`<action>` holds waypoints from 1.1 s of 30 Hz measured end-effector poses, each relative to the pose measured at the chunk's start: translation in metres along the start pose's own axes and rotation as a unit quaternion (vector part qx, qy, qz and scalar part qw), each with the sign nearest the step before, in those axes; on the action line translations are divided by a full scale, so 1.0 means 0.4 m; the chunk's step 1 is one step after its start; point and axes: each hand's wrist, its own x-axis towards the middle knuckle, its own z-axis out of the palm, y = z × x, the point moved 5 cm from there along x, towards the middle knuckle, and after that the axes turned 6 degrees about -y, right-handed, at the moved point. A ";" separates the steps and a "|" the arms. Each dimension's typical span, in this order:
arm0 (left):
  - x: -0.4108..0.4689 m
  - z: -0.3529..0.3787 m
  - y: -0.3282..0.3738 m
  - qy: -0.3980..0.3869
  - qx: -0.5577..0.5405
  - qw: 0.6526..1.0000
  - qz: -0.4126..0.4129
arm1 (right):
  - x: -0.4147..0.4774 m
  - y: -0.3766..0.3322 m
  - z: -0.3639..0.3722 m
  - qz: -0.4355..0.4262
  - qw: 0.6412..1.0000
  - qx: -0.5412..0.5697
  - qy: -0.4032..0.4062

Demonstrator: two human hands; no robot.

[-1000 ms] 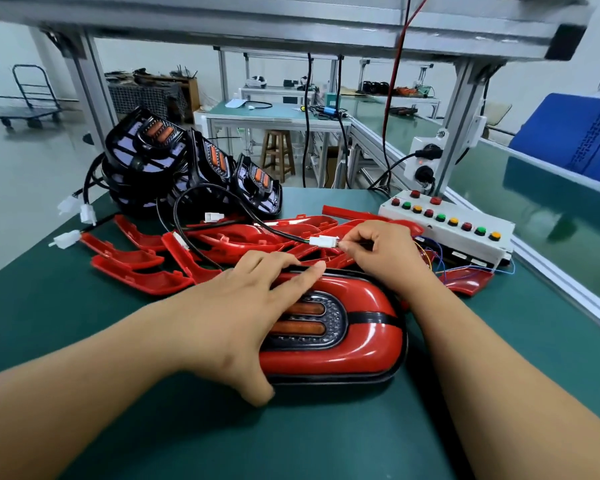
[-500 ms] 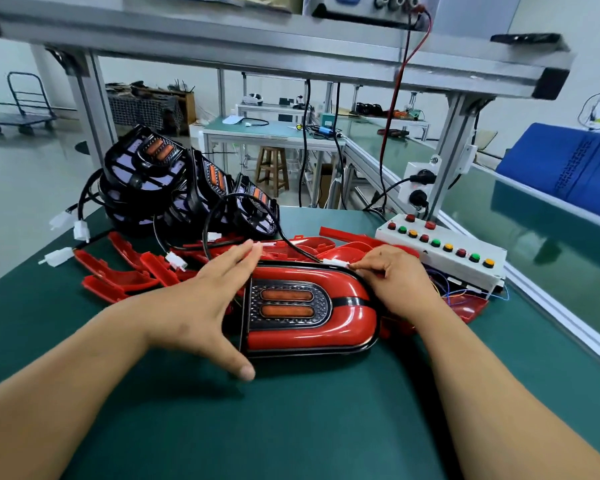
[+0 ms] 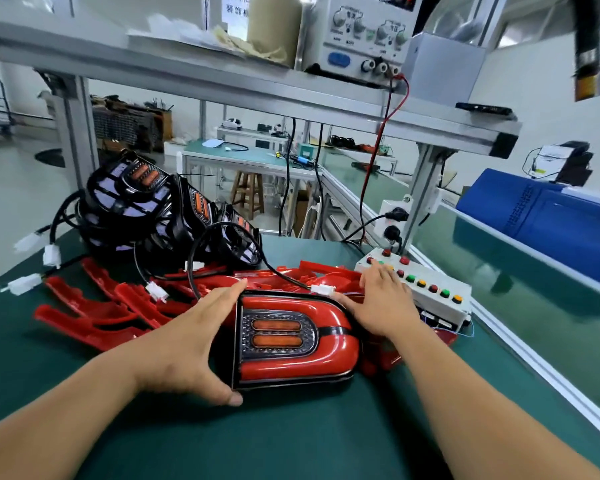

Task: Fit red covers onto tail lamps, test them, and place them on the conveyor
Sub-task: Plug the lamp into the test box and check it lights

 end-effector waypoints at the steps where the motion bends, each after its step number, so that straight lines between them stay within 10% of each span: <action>1: 0.001 0.000 -0.001 0.000 -0.002 1.000 0.002 | 0.006 0.003 0.002 0.003 1.000 -0.014 -0.021; 33: 0.001 0.001 0.001 -0.017 0.001 1.000 -0.007 | 0.071 0.014 0.012 -0.006 0.997 -0.081 -0.005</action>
